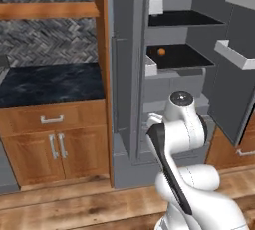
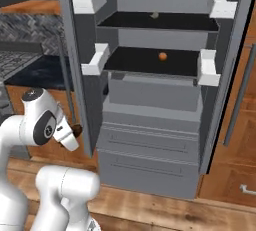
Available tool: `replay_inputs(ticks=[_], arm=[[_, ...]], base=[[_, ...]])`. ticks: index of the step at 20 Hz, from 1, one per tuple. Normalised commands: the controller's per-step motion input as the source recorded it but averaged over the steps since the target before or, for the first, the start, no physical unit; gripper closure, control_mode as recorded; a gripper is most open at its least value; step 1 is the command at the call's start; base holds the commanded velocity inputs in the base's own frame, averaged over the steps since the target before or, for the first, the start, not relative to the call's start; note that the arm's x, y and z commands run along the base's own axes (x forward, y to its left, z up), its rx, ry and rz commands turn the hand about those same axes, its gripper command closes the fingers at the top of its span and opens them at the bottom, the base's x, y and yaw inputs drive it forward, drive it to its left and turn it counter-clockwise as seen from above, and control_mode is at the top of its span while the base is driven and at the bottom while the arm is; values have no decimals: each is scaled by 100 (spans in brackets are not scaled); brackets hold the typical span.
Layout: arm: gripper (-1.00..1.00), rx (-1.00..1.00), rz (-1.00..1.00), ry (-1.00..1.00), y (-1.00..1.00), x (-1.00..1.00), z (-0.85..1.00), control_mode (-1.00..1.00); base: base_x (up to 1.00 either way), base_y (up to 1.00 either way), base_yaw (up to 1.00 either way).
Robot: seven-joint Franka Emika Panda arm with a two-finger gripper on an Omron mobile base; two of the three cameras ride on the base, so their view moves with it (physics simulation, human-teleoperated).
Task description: Place the sweet potato in the correct fridge rack based on whether it is a fruit or vegetable. Finally, close the fridge door.
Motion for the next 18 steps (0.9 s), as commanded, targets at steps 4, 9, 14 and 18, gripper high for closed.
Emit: replay_inputs(ticks=[4,9,14,18], arm=[[100,0,0,0,0,0,0,100],[100,0,0,0,0,0,0,100],[100,0,0,0,0,0,0,100],[100,0,0,0,0,0,0,100]], base=[[42,-66,5],[71,-26,0],[59,-53,0],[55,-42,0]])
